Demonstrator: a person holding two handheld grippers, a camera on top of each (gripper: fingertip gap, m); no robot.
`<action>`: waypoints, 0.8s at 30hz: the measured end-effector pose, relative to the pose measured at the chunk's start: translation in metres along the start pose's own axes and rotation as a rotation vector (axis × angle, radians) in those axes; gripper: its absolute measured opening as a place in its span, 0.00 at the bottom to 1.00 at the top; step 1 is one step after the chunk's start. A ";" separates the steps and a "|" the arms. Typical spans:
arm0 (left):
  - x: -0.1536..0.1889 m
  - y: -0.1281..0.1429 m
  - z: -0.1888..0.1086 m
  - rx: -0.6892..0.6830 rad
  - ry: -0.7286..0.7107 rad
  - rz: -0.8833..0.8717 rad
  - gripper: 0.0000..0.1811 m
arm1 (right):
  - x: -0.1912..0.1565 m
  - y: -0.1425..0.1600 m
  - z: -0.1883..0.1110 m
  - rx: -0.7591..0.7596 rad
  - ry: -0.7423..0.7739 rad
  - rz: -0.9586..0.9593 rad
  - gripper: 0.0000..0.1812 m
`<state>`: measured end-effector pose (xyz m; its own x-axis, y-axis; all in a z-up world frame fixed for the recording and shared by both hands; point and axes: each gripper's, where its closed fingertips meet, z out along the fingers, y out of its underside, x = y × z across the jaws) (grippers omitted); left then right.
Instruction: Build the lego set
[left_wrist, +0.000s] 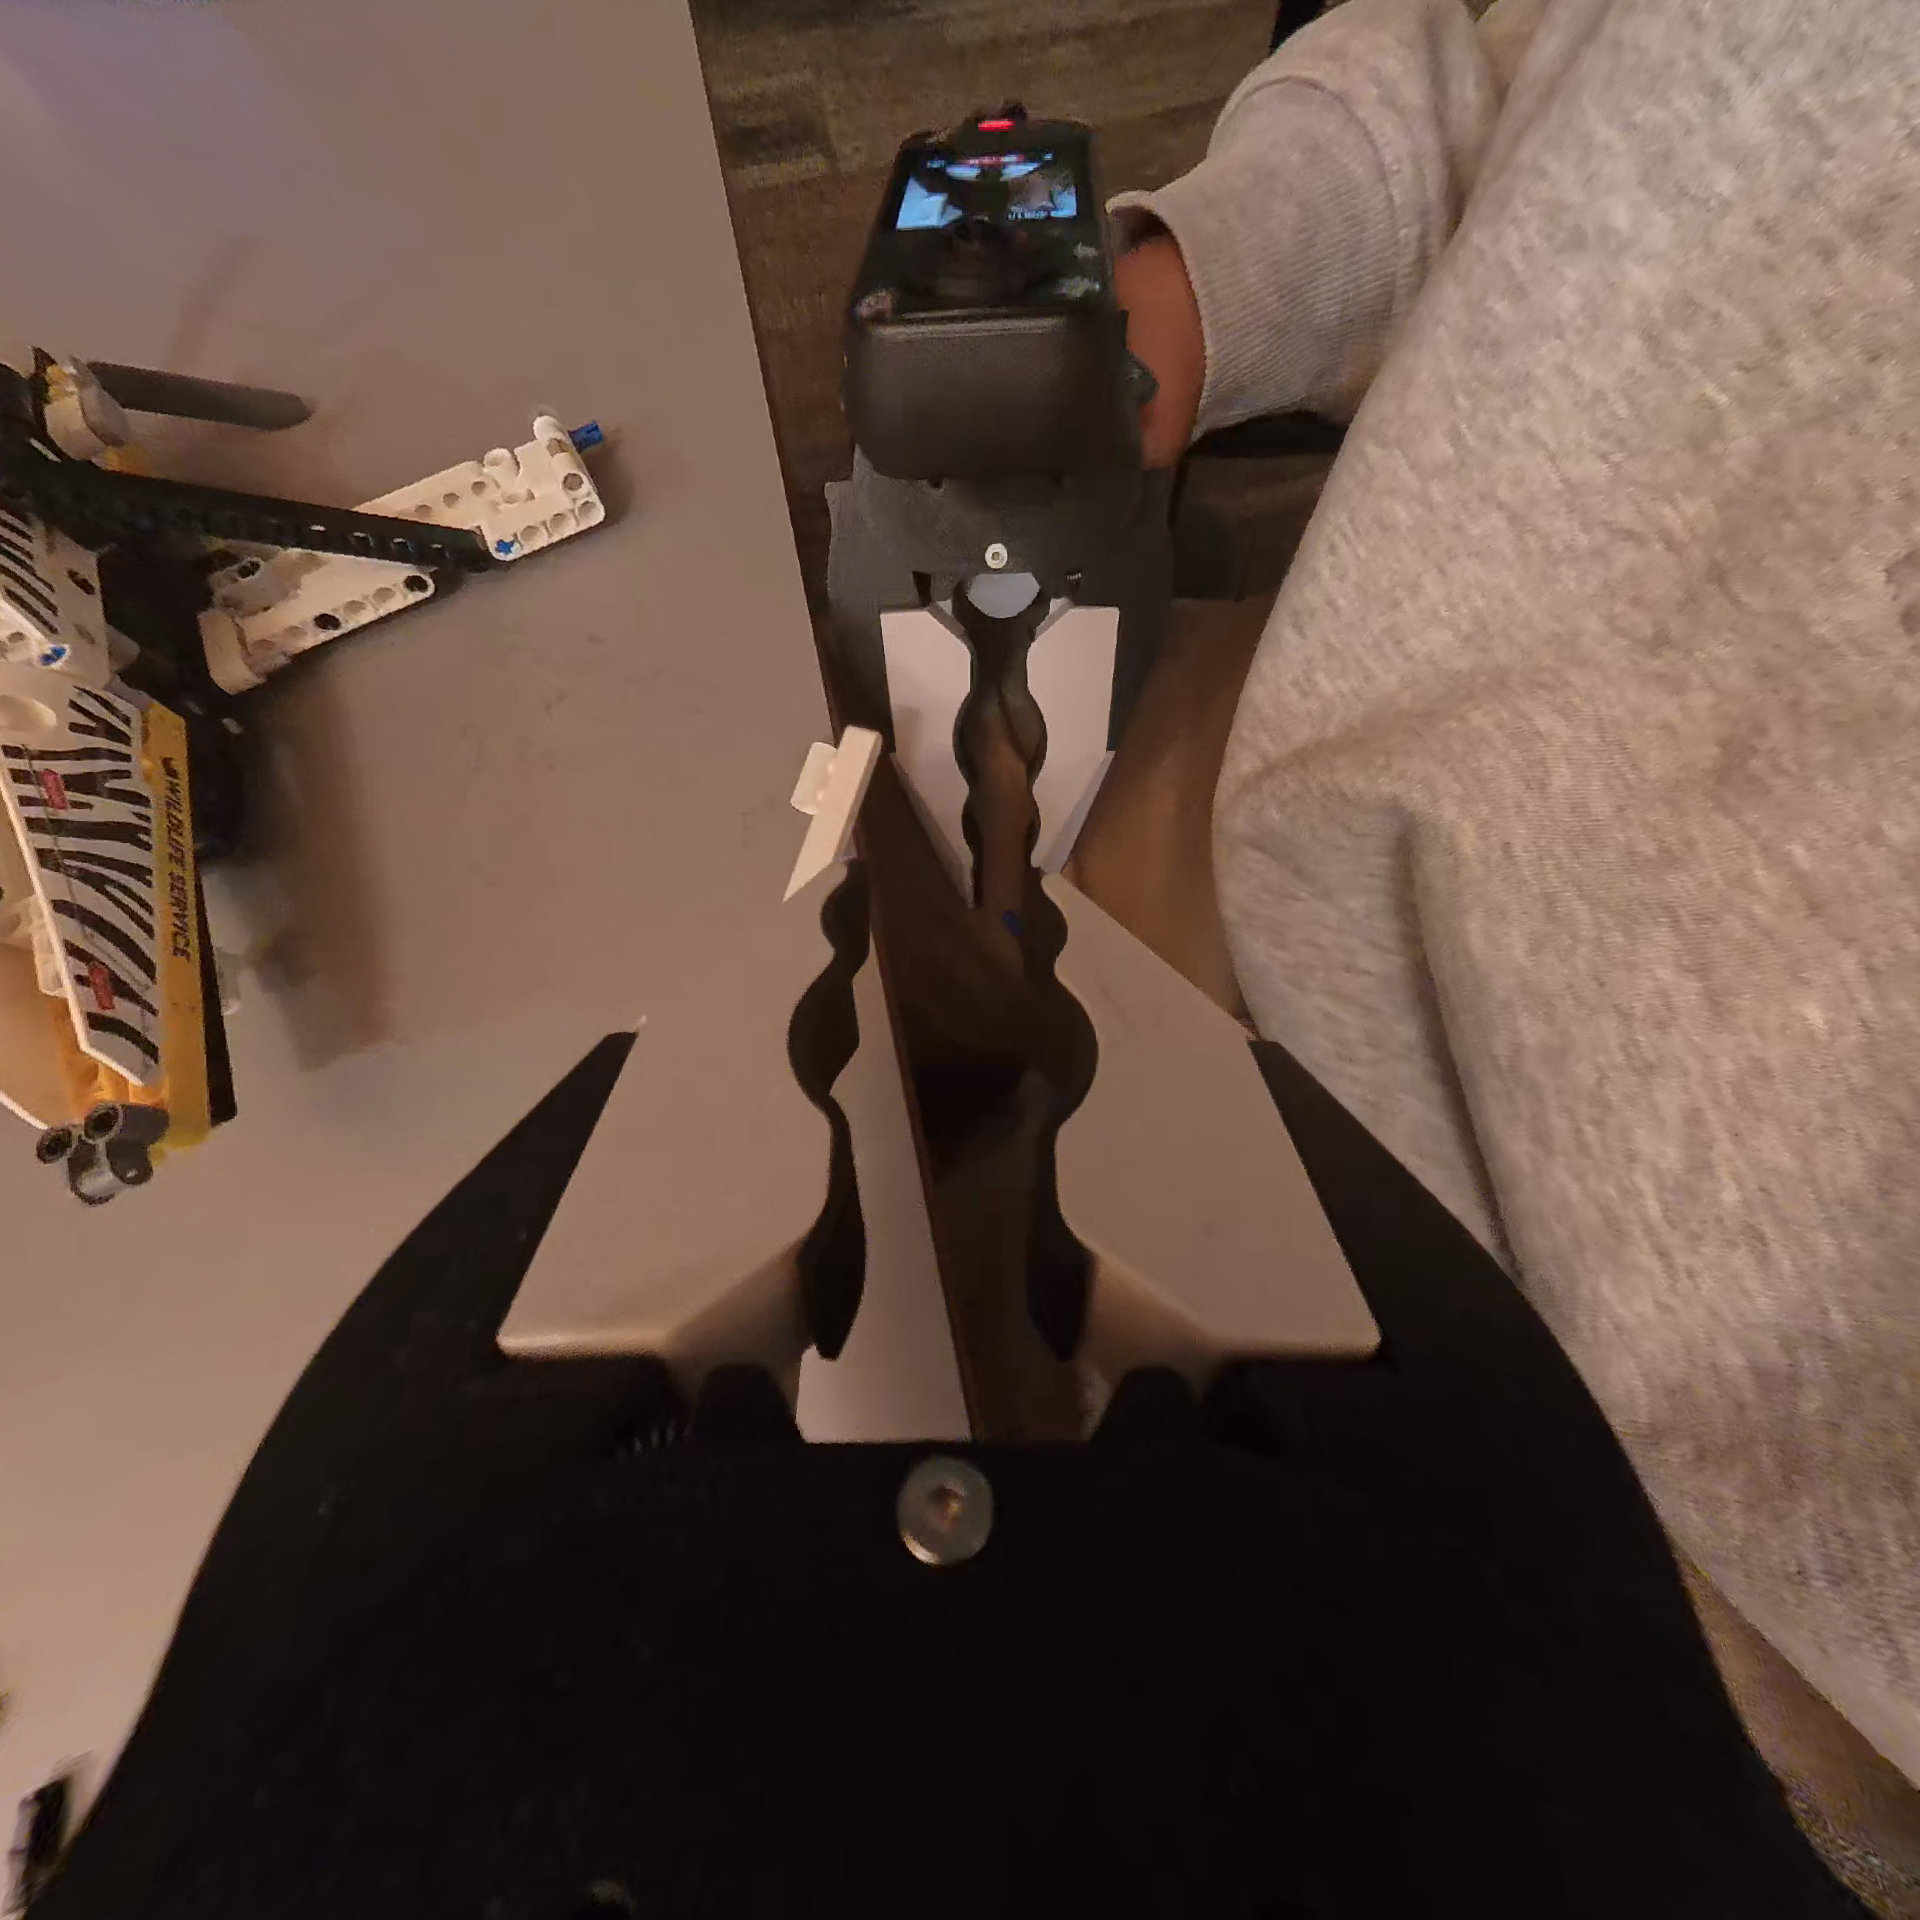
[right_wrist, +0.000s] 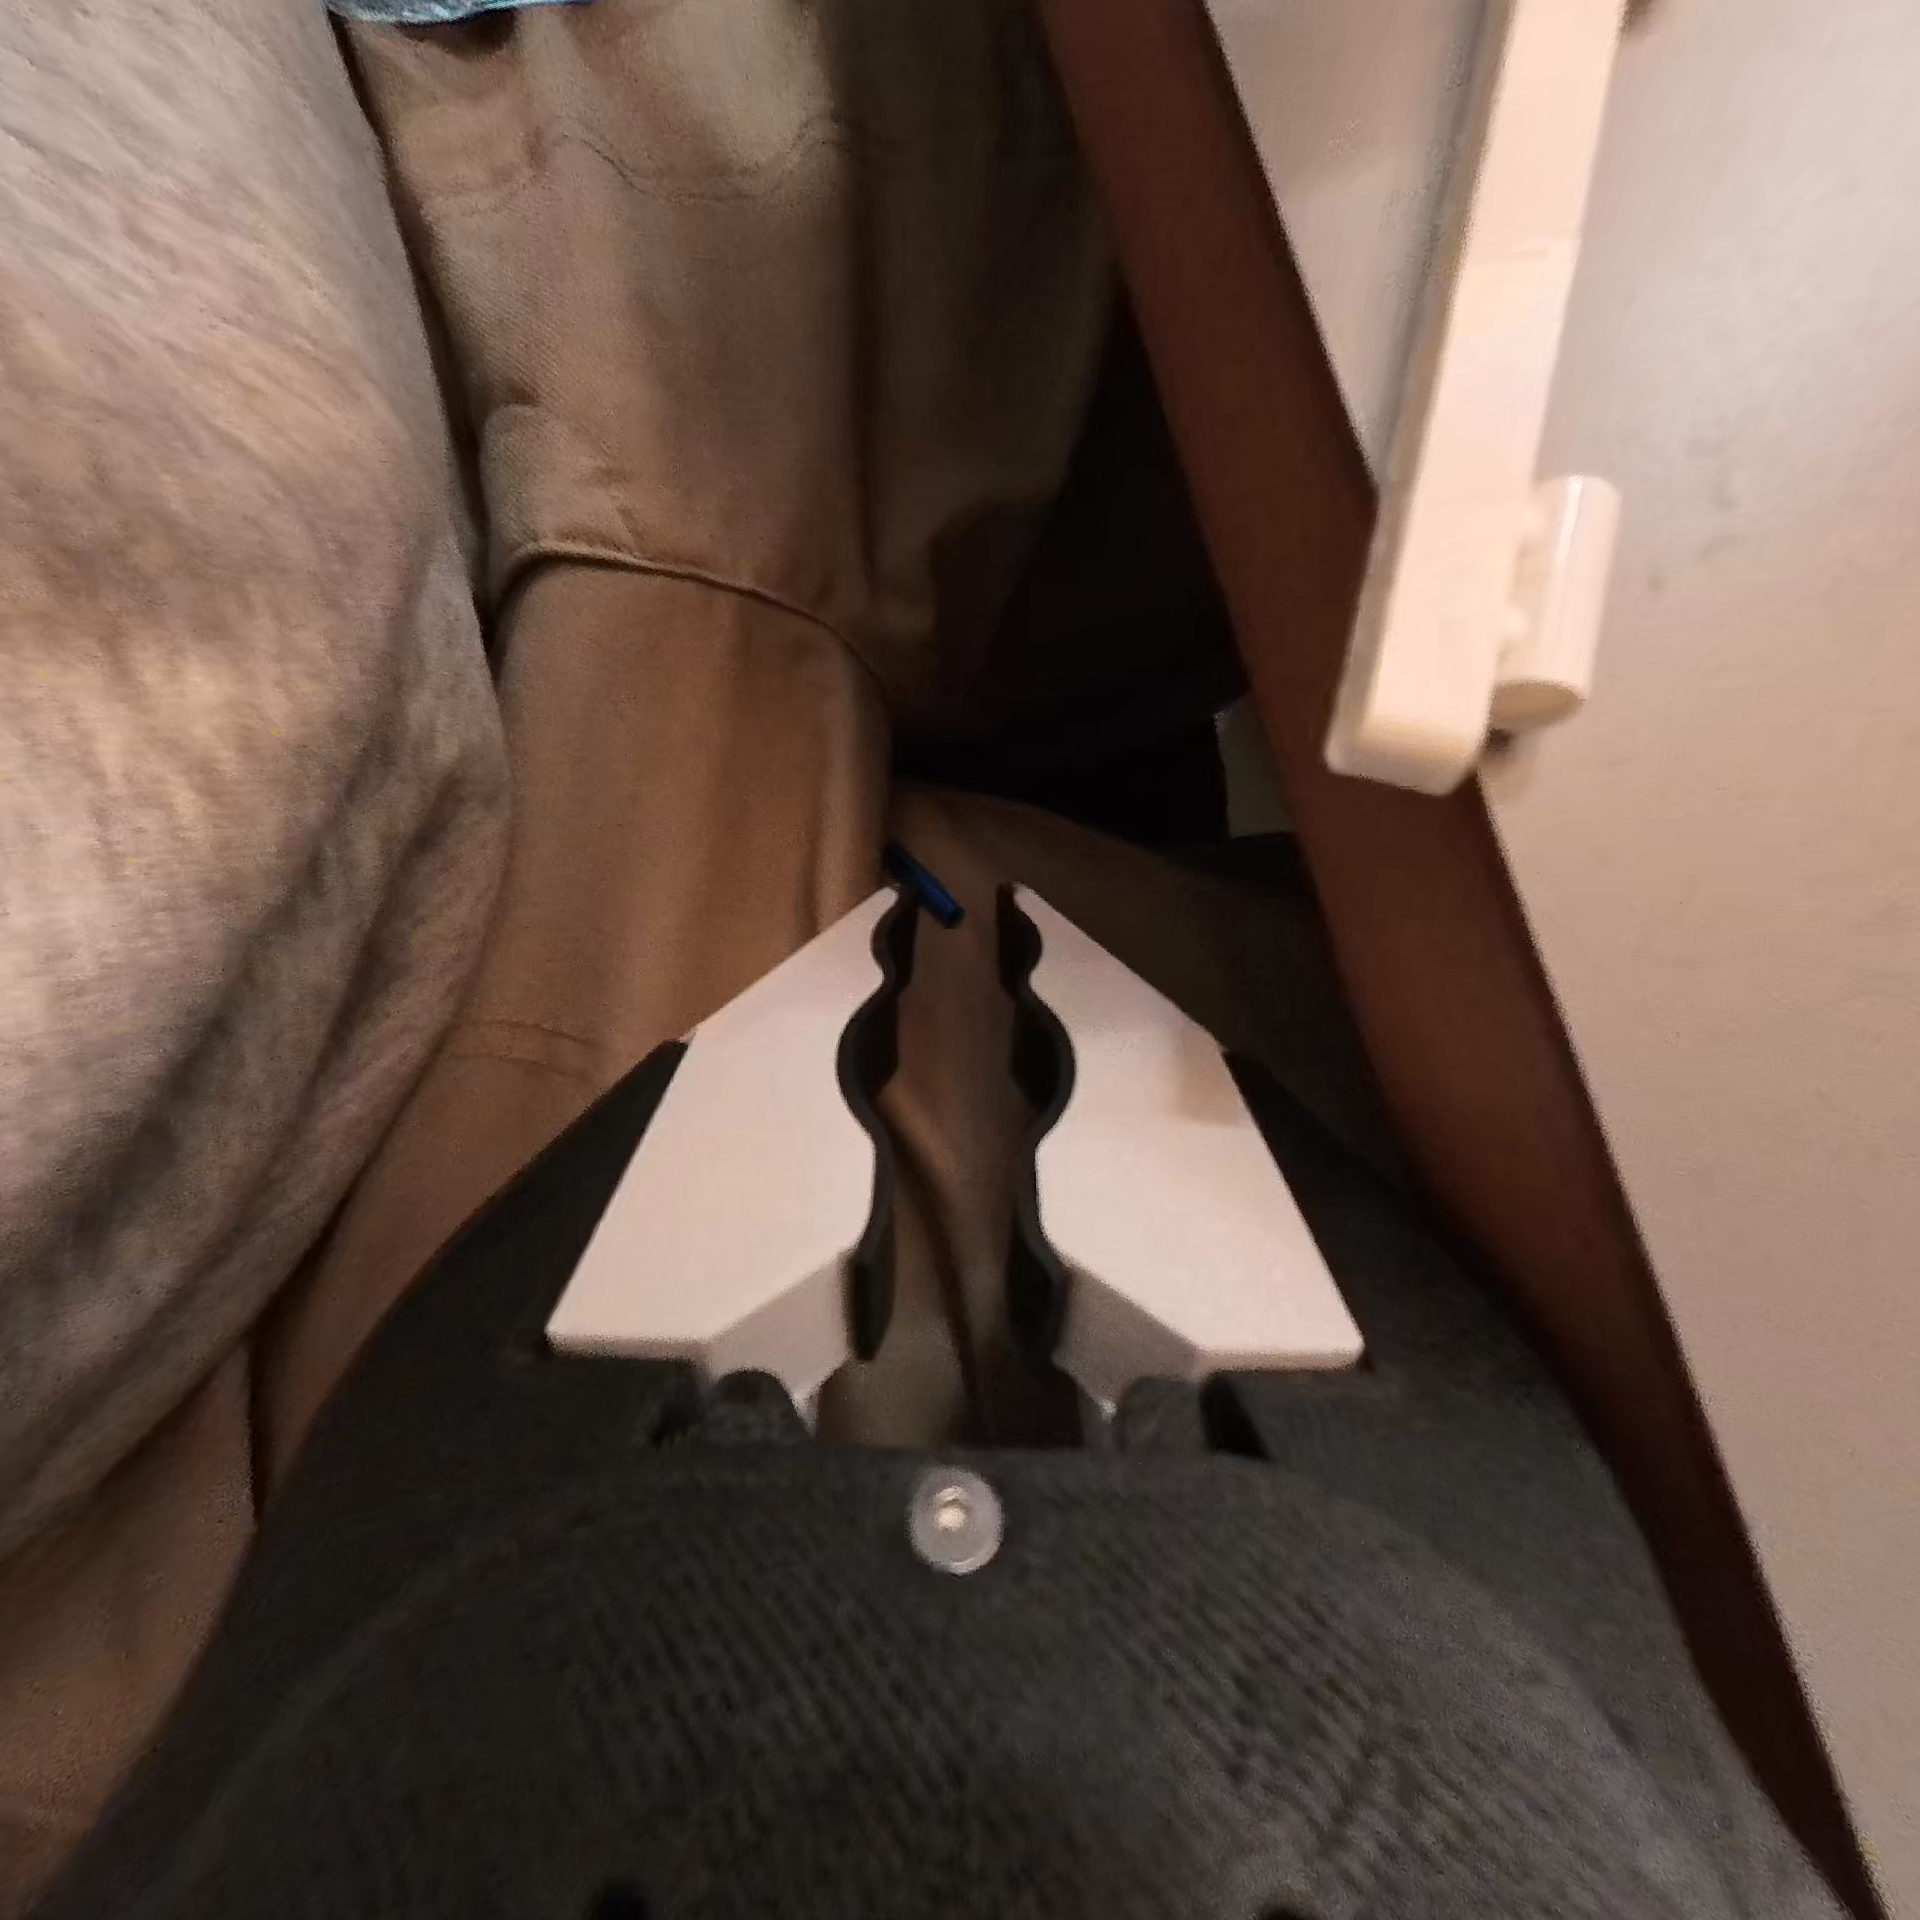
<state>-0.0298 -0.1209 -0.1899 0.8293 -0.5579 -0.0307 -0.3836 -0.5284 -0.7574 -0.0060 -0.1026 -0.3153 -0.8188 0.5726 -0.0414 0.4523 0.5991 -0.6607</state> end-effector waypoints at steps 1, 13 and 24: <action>0.002 0.000 0.000 0.004 0.003 -0.005 0.16 | -0.001 0.000 0.002 -0.005 -0.007 -0.016 0.08; 0.014 0.007 -0.006 0.070 -0.018 -0.048 0.15 | -0.016 0.006 0.021 -0.133 -0.099 -0.157 0.02; 0.017 0.024 -0.010 0.110 -0.015 -0.114 0.15 | -0.027 -0.001 0.035 -0.161 -0.168 -0.098 0.01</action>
<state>-0.0289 -0.1497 -0.2019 0.8715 -0.4878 0.0505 -0.2400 -0.5140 -0.8235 0.0036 -0.1382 -0.3394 -0.9028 0.4143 -0.1156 0.4072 0.7365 -0.5402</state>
